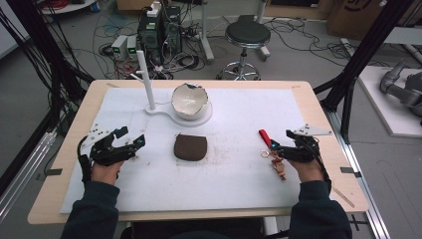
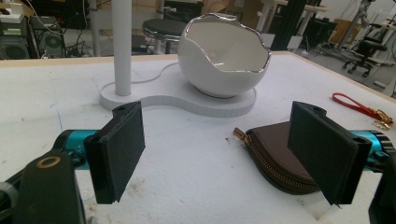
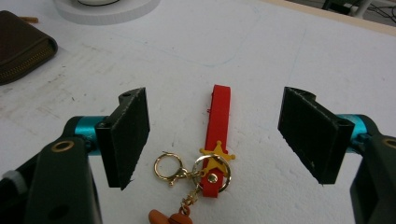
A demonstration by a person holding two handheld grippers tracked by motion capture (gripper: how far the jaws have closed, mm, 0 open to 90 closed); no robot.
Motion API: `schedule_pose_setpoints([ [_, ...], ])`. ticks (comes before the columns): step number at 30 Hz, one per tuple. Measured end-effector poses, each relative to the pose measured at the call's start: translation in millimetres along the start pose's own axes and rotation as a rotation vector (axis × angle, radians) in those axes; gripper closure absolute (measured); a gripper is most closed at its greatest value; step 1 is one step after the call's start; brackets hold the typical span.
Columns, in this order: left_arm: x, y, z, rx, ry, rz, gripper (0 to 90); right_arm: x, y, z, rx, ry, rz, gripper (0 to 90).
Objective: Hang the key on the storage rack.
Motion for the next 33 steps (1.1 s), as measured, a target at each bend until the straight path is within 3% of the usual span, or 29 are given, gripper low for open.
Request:
schedule_pose_setpoints([
  [3,0.4,0.8,-2.8,0.005,-0.004,-0.002,19.5,-1.2,-0.9,-0.2,-0.008,-0.012,-0.003,32.0],
  [6,1.0,0.1,-3.4,0.007,-0.012,-0.004,19.6,-0.9,-0.4,-2.0,-0.04,-0.026,-0.016,52.4],
  [8,1.3,-0.7,-3.8,0.006,-0.008,0.005,19.7,0.0,1.8,-5.2,-0.04,-0.04,-0.027,60.1],
  [11,2.9,-1.5,-5.4,0.005,-0.019,0.009,19.7,0.4,7.1,-14.8,-0.051,-0.068,-0.039,60.8],
  [13,3.7,-1.1,-6.1,0.007,-0.026,0.004,19.8,1.0,8.5,-24.4,-0.067,-0.093,-0.038,56.2],
  [21,5.0,0.8,-7.3,0.009,-0.037,0.005,19.9,7.6,15.6,-68.6,-0.064,-0.255,-0.014,49.4],
  [24,5.2,-0.5,-7.5,0.006,-0.038,0.008,19.9,9.0,18.8,-80.3,-0.082,-0.3,-0.013,56.1],
  [27,5.8,-1.2,-8.2,0.005,-0.044,0.009,19.9,3.5,17.3,-82.6,-0.107,-0.318,0.018,74.4],
  [30,6.1,-1.1,-8.6,0.005,-0.046,0.01,19.9,-1.6,12.7,-85.8,-0.096,-0.335,0.063,75.9],
  [33,5.7,-0.9,-8.0,0.006,-0.044,0.011,19.9,-9.2,7.5,-81.3,-0.099,-0.285,0.067,76.0],
])
Point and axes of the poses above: each handheld gripper's, and its own axes: z roughly backward along the jaws, x roughly out of its underside, y roughly to its right, the point moved 5 cm from there along -z, roughly forward along the jaws, and after that the axes turned 6 degrees about z, right-handed, at the moved point
